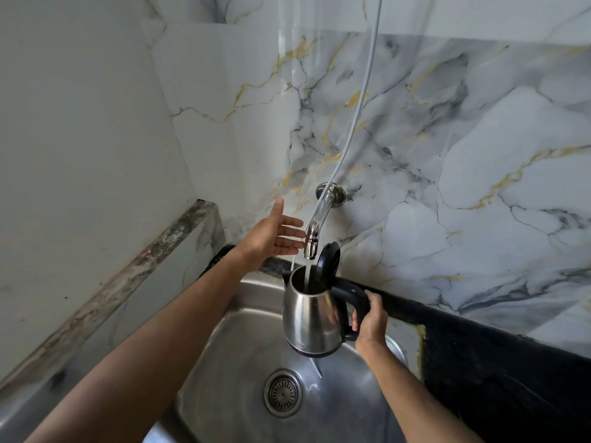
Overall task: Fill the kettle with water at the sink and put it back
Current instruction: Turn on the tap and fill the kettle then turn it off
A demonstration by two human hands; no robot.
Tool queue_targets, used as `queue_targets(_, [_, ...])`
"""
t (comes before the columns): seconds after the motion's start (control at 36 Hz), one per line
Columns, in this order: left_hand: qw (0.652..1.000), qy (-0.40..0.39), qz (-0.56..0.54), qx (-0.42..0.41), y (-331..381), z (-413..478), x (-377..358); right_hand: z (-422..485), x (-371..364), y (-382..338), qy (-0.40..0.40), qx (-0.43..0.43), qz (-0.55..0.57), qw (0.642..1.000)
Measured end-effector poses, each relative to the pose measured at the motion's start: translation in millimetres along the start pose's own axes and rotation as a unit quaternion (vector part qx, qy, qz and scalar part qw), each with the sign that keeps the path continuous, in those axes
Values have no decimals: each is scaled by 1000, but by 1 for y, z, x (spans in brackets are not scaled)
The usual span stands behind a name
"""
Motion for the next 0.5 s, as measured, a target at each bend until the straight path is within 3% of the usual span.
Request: queue_targets(0.5, [999, -29, 25, 6, 3, -7, -10, -6, -6, -5, -8, 2, 6, 1000])
Point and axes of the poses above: each hand's wrist, its own z-axis towards the middle knuckle, its own x-axis out of the back of the hand, y = z × x, the point moved 9 cm from there along z, towards the middle knuckle, and after that the axes turned 8 degrees about -y, right-handed, at the moved point
